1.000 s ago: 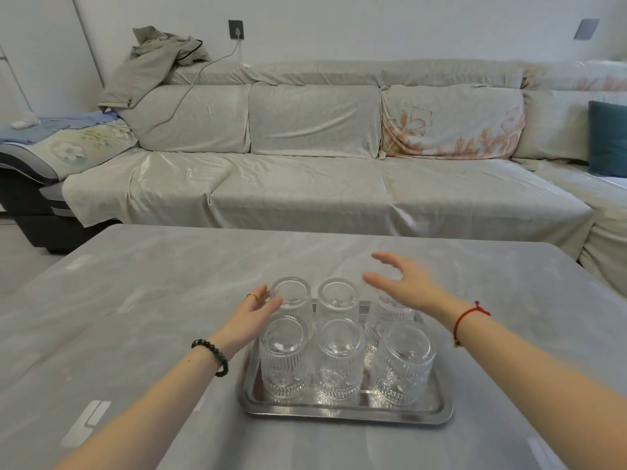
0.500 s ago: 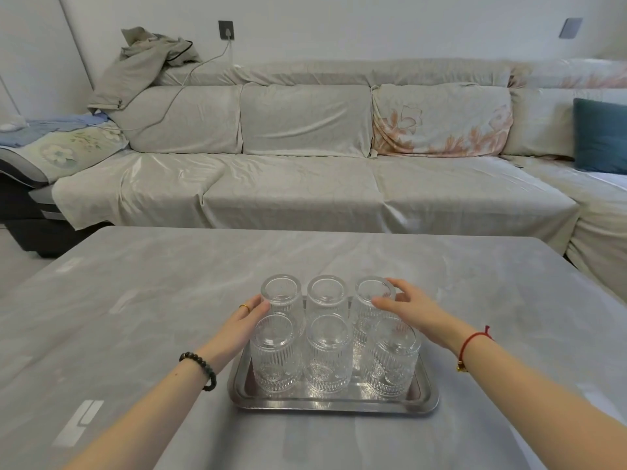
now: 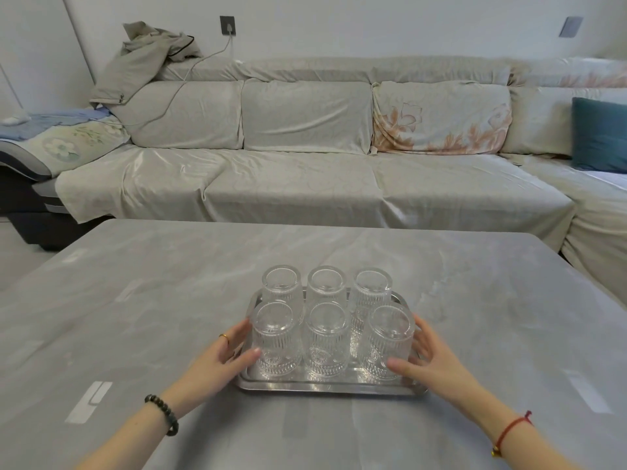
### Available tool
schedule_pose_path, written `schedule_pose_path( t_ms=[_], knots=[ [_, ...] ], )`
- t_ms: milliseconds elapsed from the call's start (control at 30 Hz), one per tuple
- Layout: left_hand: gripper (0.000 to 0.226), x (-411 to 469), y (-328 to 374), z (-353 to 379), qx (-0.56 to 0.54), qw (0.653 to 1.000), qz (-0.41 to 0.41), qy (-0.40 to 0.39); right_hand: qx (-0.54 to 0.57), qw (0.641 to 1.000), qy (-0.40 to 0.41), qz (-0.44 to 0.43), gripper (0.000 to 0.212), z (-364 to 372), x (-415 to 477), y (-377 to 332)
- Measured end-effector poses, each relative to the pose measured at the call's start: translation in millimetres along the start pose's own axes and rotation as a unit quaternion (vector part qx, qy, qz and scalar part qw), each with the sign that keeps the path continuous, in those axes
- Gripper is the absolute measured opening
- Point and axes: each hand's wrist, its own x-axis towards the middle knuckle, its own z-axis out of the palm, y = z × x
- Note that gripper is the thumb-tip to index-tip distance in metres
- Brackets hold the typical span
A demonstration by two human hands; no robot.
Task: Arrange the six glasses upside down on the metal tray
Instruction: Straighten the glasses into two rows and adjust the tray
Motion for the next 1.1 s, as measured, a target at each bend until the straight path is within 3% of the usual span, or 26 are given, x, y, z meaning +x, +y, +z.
schedule_pose_path(
  t_ms=[100,233,333,800,967,1100],
  knots=[
    [0.084,-5.5,-5.2,7.9,0.060,0.998,0.005,-0.008,-0.005,0.999,0.046,-0.020,0.078,13.9,-2.5,12.2],
    [0.061,-4.2,-8.4,20.6,0.070,0.997,0.036,0.024,-0.020,0.996,0.081,-0.030,0.083,25.7,-0.3,17.5],
    [0.056,-2.2,-8.8,25.7,0.069,0.995,0.036,0.056,-0.037,0.995,0.086,-0.033,0.087,32.8,1.8,17.7],
    [0.068,-7.0,-1.6,28.2,0.146,0.984,0.056,0.088,-0.117,0.990,0.071,-0.030,0.089,25.8,4.0,12.0],
    [0.081,-19.6,-13.1,16.3,0.178,0.979,0.006,0.101,-0.190,0.975,0.107,-0.039,0.095,-0.9,-12.9,17.3],
    [0.083,-28.9,-21.9,15.0,0.224,0.971,0.017,0.079,-0.230,0.964,0.135,0.002,0.101,-8.9,-26.4,30.1]
  ],
)
